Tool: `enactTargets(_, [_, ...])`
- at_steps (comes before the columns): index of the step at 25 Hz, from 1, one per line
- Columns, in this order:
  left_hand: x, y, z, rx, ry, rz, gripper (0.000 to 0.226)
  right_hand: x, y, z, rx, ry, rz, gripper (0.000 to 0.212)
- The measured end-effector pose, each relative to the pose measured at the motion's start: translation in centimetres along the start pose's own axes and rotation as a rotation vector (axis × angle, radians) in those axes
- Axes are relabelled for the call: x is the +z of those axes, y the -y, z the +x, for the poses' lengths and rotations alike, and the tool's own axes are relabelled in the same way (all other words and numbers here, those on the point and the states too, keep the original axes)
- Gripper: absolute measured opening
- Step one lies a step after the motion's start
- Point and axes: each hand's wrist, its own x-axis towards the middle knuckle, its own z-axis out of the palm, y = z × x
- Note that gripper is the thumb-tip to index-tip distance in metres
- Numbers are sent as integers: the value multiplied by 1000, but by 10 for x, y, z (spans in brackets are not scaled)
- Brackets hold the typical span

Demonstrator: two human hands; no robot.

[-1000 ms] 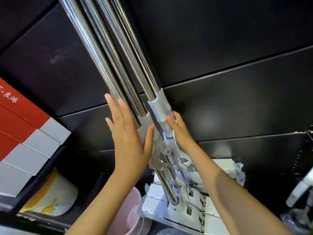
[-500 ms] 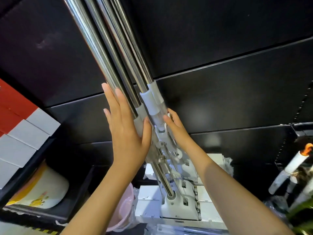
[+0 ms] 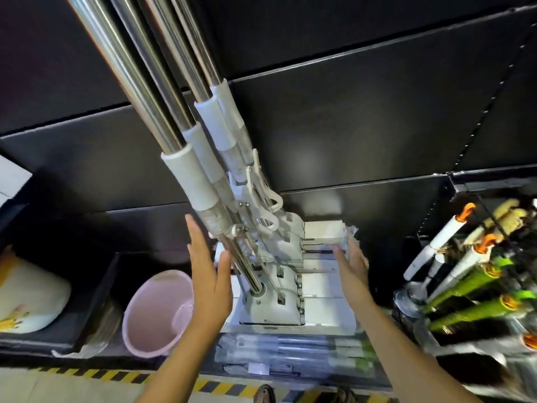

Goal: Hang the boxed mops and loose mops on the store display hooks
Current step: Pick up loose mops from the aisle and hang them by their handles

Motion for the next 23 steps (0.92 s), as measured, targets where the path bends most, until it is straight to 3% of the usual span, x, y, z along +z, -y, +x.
enactTargets(4, [16,65,-44,-491,-77,-32,63,-20,-51,-22,122,27,-110,59])
enactTargets(10, [12,138,-74,-593,-15,185,76,-31,-69,-41,116,188,-387,73])
enactTargets(14, [2,169,-76,-763,139,19,81,-23,-66,-36,190,183,-462,80])
enactTargets(17, [-1,177,-80,-743,300,-67,81,-11,-68,-37,215,128,-532,81])
enactTargets(23, [-9,194,-83,-670,361,8,83,-5,-69,-45,152,107,-593,78])
